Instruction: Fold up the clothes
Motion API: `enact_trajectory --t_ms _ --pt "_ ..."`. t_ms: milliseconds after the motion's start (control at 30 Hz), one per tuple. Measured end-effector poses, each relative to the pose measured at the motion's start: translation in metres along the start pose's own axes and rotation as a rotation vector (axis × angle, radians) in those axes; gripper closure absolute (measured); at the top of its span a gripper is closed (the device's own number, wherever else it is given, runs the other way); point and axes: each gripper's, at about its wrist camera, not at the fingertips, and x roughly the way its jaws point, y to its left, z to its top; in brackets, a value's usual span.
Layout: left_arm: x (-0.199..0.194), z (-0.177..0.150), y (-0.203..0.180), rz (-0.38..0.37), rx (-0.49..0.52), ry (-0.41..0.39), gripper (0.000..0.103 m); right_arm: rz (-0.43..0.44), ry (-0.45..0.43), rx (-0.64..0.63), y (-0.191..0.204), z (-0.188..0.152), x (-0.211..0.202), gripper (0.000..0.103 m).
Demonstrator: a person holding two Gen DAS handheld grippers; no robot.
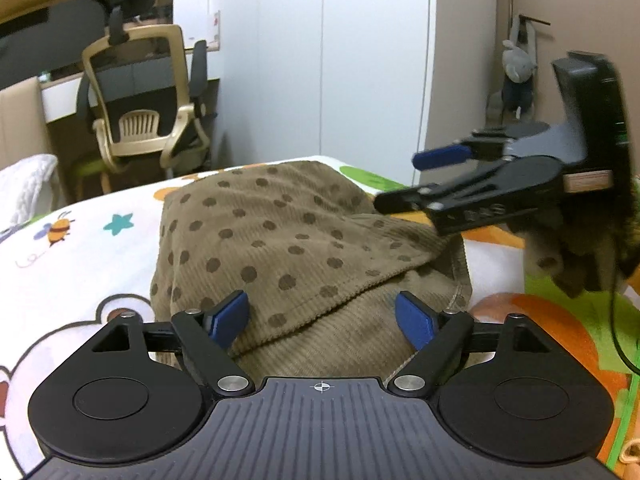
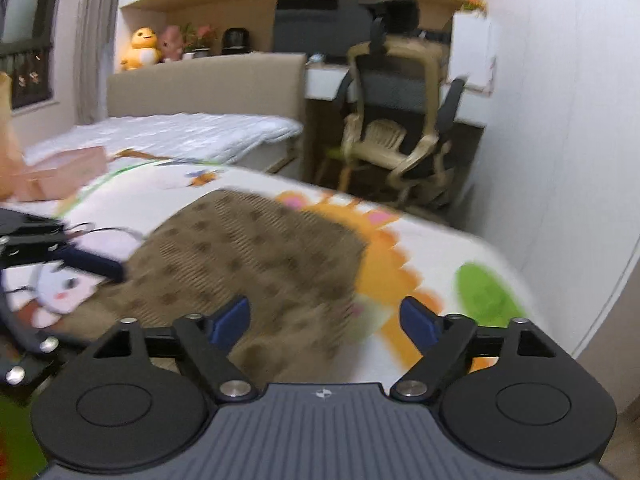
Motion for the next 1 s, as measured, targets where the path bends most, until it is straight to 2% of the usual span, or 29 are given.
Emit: enact_trajectory --t_ms 100,167,300,400,533,633,700,800,933,1000 --pt "-0.012 -0.002 0.004 -0.034 0.000 -0.025 0.012 -0.030 0.053 -0.069 0.013 -0.019 0.009 0.004" --pt "-0.023 -0.001 0.010 -0.060 -0.013 -0.057 0.009 -0.056 0.051 -0.063 0.014 -0.027 0.008 0.000" --pt "-0.036 0.019 0.032 -0.070 -0.079 -0.130 0.010 -0.050 0.044 -0.038 0.012 -0.030 0.009 0.000" --pt "-0.023 0.044 0.050 -0.091 -0.155 -0.159 0.010 -0.046 0.032 -0.046 0.012 -0.030 0.008 0.000" --pt "0.035 0.071 0.072 -0.094 -0.288 -0.067 0.010 0.019 0.047 0.017 0.000 -0.033 0.004 0.000" --pt "0.076 0.069 0.079 -0.001 -0.290 0.032 0.011 0.065 0.054 0.094 -0.018 -0.031 -0.004 0.000" --pt "0.067 0.066 0.082 0.007 -0.256 0.008 0.010 0.075 0.044 0.171 -0.034 -0.027 -0.008 0.000" --pt "0.039 0.054 0.101 -0.003 -0.304 0.000 0.008 0.118 0.016 0.313 -0.054 -0.013 -0.005 0.000" --pt "0.026 0.022 0.133 -0.016 -0.406 0.060 0.007 0.086 0.027 0.324 -0.049 0.006 0.026 0.000" --pt "0.031 0.007 0.145 -0.067 -0.497 0.075 0.007 0.023 0.100 0.248 -0.036 0.007 0.048 0.000"
